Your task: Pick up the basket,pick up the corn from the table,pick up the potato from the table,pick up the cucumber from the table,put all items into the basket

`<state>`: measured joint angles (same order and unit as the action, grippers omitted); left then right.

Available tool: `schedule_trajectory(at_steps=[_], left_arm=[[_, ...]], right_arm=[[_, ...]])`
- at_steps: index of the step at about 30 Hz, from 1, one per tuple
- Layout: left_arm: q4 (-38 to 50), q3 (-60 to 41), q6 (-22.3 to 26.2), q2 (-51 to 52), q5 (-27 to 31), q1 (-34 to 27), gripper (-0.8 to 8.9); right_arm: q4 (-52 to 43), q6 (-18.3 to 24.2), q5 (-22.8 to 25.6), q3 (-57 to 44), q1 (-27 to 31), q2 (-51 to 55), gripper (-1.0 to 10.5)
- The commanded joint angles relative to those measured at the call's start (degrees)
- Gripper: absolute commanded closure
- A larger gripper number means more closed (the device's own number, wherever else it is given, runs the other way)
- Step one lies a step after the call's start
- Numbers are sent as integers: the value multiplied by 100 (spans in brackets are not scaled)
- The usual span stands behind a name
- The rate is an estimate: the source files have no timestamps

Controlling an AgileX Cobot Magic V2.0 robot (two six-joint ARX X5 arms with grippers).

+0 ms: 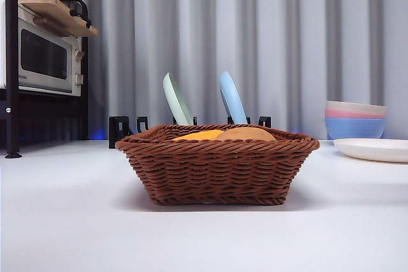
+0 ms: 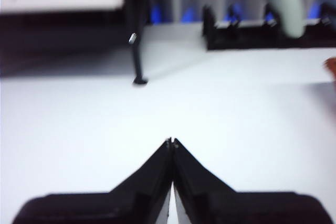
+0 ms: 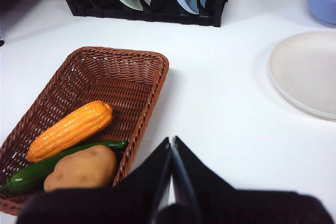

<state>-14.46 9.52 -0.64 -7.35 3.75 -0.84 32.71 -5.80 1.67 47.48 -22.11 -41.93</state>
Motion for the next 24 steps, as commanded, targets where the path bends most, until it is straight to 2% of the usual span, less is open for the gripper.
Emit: schedule_trajectory(at_steps=[1,8,24], left_arm=[[72,-315,-415,133,-20,-192,816],[-116,-752,-560,455,-90,-452,816],[-76,-763,-557,723,-105,-490,816]], right_arm=[[-28,-57,22,-61,-4,-2,945],[-28,-57,20,-61,-4,-2,945],[-28,-57,22,-61,-4,-2,945]])
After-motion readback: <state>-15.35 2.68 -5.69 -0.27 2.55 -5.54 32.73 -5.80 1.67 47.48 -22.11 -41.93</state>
